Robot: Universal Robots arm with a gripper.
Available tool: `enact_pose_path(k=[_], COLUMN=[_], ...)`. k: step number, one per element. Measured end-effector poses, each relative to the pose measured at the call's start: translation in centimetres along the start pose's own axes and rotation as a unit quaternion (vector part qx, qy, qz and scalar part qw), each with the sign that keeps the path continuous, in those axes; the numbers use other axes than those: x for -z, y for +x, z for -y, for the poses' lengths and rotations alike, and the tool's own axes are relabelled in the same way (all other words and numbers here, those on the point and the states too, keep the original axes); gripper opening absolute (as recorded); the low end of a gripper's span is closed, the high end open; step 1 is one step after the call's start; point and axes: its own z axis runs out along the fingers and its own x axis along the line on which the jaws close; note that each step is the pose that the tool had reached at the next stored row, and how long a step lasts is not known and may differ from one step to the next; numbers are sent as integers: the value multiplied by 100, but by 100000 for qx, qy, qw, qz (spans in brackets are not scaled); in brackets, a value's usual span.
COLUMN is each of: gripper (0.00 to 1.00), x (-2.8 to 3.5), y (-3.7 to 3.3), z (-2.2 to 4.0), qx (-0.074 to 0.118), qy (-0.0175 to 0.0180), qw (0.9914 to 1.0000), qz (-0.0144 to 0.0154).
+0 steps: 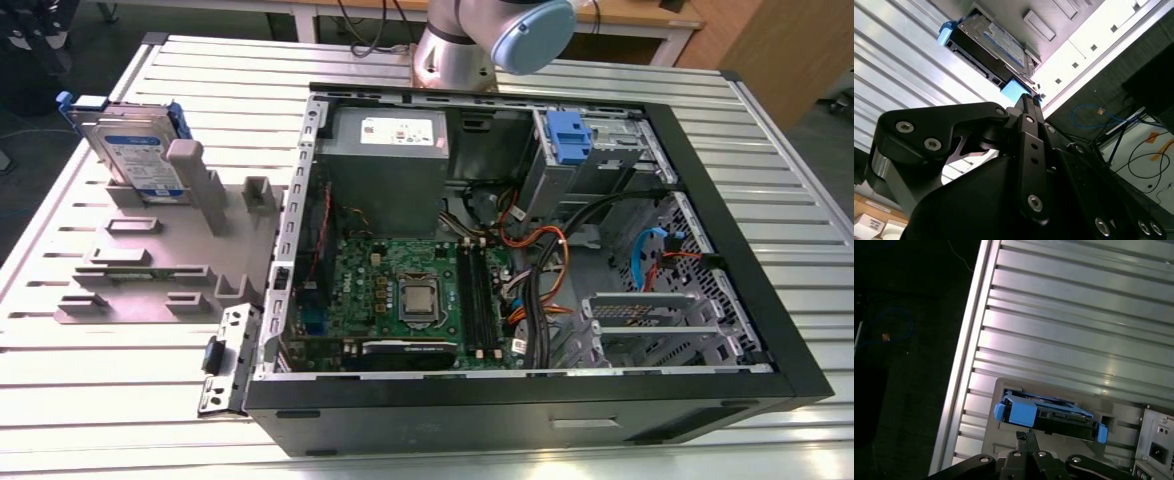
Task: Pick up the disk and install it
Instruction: 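Pick up the disk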
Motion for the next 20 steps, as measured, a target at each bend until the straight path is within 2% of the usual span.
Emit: enact_pose_path(k=[20], gripper=[11], x=[0], y=[0], z=[0], qx=[3723], qy=[4], qw=[99931], qz=[-160])
